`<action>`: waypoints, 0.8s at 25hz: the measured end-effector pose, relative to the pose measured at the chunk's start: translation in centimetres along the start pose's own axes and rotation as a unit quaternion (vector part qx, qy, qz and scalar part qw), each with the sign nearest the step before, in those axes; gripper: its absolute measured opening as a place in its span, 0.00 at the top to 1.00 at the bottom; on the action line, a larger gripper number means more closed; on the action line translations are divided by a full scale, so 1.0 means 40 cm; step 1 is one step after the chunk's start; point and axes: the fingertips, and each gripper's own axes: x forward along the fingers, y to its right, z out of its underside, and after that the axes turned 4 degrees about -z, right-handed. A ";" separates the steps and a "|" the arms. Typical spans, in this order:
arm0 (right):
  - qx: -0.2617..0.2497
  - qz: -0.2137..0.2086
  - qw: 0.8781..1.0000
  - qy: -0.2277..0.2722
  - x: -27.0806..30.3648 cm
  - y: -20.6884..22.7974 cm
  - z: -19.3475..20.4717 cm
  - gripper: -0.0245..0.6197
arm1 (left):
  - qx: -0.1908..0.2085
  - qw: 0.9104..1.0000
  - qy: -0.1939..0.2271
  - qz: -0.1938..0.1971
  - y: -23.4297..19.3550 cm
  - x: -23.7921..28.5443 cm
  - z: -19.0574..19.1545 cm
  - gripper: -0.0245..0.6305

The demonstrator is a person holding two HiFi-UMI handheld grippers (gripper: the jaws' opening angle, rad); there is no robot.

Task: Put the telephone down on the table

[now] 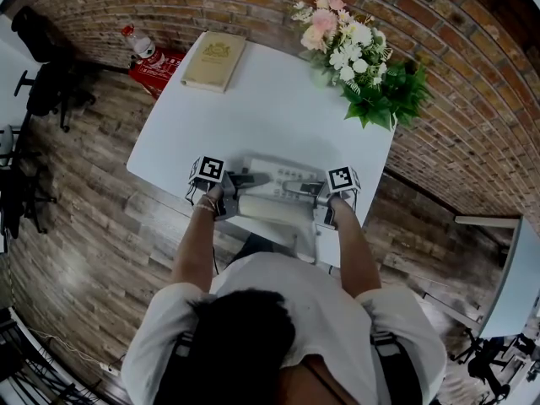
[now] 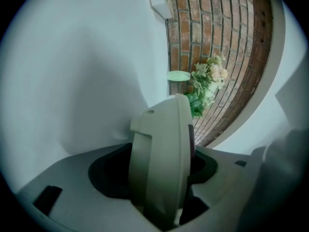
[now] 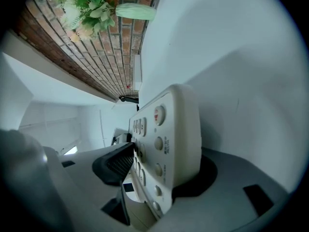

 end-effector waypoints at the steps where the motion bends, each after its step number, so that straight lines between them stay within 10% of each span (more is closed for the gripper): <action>1: -0.002 0.000 1.000 0.001 -0.002 -0.002 0.000 0.55 | 0.000 1.000 0.001 0.000 0.001 0.001 0.000 0.51; 20: -0.071 0.065 0.991 0.095 -0.048 0.002 -0.054 0.53 | 0.049 0.998 0.040 0.010 0.010 -0.009 -0.033 0.51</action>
